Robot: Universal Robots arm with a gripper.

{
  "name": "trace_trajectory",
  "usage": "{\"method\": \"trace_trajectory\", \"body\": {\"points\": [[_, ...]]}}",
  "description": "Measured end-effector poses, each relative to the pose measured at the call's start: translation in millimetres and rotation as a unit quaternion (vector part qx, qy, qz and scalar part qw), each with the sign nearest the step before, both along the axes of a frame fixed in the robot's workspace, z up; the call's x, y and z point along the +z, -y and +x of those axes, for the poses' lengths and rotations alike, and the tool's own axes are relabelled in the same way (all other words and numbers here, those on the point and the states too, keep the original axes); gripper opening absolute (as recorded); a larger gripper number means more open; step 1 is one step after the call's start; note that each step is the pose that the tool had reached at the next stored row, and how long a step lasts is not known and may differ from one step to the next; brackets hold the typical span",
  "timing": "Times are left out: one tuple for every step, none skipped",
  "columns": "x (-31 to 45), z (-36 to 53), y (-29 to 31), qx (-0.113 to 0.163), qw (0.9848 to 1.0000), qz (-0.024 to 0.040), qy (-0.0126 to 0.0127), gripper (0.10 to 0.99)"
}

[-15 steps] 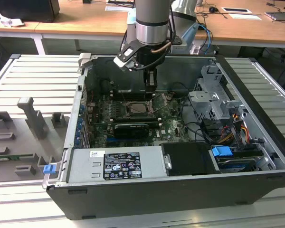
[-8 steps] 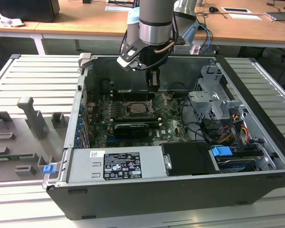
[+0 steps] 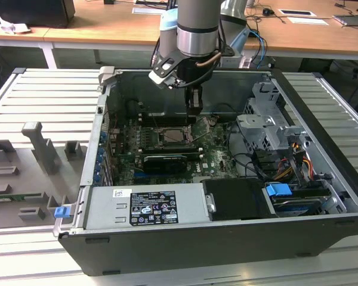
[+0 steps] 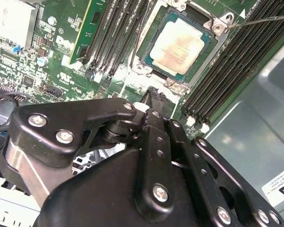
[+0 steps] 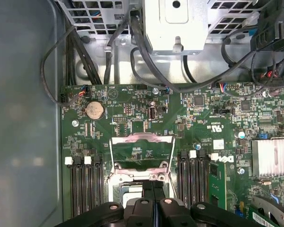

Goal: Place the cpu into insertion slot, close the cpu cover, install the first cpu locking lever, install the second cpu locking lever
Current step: 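Close the cpu cover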

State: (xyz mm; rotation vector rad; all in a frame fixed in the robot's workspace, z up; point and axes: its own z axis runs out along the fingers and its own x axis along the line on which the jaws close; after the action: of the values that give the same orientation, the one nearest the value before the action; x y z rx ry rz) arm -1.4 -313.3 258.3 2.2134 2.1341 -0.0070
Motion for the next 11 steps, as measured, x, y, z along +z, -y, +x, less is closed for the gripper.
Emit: {"method": "trace_trajectory", "body": {"points": [[0.0, 0.6, 0.0, 0.0, 1.0, 0.0, -0.0002, 0.106], [0.0, 0.9, 0.0, 0.0, 1.0, 0.0, -0.0003, 0.106], [0.0, 1.3, 0.0, 0.0, 1.0, 0.0, -0.0004, 0.106], [0.0, 1.9, 0.0, 0.0, 1.0, 0.0, -0.0005, 0.106], [0.0, 2.2, 0.0, 0.0, 1.0, 0.0, -0.0006, 0.106], [0.0, 2.6, 0.0, 0.0, 1.0, 0.0, -0.0007, 0.106], [0.0, 3.4, 0.0, 0.0, 1.0, 0.0, -0.0009, 0.106], [0.0, 4.0, 0.0, 0.0, 1.0, 0.0, -0.0012, 0.106], [0.0, 4.6, 0.0, 0.0, 1.0, 0.0, -0.0013, 0.106], [0.0, 5.1, 0.0, 0.0, 1.0, 0.0, -0.0015, 0.106], [0.0, 6.0, 0.0, 0.0, 1.0, 0.0, -0.0017, 0.106]]}}
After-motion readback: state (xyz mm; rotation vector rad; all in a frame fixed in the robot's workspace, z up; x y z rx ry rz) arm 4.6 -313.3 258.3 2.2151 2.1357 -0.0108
